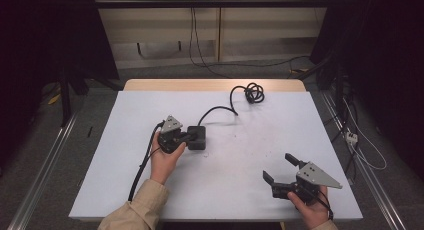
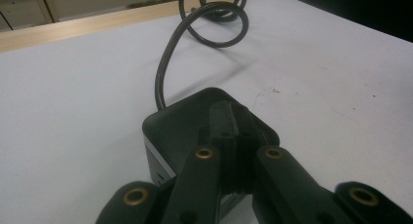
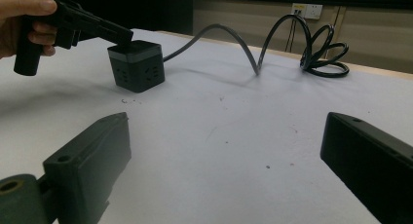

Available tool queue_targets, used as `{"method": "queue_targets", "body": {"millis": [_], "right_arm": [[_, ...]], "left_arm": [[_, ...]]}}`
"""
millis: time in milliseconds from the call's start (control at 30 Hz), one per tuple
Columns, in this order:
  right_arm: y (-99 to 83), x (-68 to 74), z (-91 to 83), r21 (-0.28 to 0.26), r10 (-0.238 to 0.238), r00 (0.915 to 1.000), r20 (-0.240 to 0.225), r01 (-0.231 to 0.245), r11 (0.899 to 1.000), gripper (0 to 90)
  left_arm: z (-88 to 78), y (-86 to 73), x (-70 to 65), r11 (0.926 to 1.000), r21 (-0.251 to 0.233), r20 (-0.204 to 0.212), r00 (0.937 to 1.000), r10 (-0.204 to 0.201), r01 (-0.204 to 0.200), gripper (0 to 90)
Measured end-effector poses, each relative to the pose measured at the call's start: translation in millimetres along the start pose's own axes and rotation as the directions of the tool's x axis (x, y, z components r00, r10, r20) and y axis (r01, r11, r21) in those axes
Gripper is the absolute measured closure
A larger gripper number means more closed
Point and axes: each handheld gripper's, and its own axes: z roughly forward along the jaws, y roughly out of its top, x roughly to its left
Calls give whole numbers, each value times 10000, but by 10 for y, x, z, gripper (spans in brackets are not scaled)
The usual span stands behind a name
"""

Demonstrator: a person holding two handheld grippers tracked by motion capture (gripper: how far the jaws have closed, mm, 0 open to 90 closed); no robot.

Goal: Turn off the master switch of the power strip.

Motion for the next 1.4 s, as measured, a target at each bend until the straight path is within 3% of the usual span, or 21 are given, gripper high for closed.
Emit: {"method": "queue_targets", "body": {"millis": [1400], "right_arm": [[9, 8, -5, -46, -5, 10000, -17, 4, 10000, 39]], "left_arm": [[8, 12, -33, 9998, 168, -201, 9997, 128, -125, 900]]}}
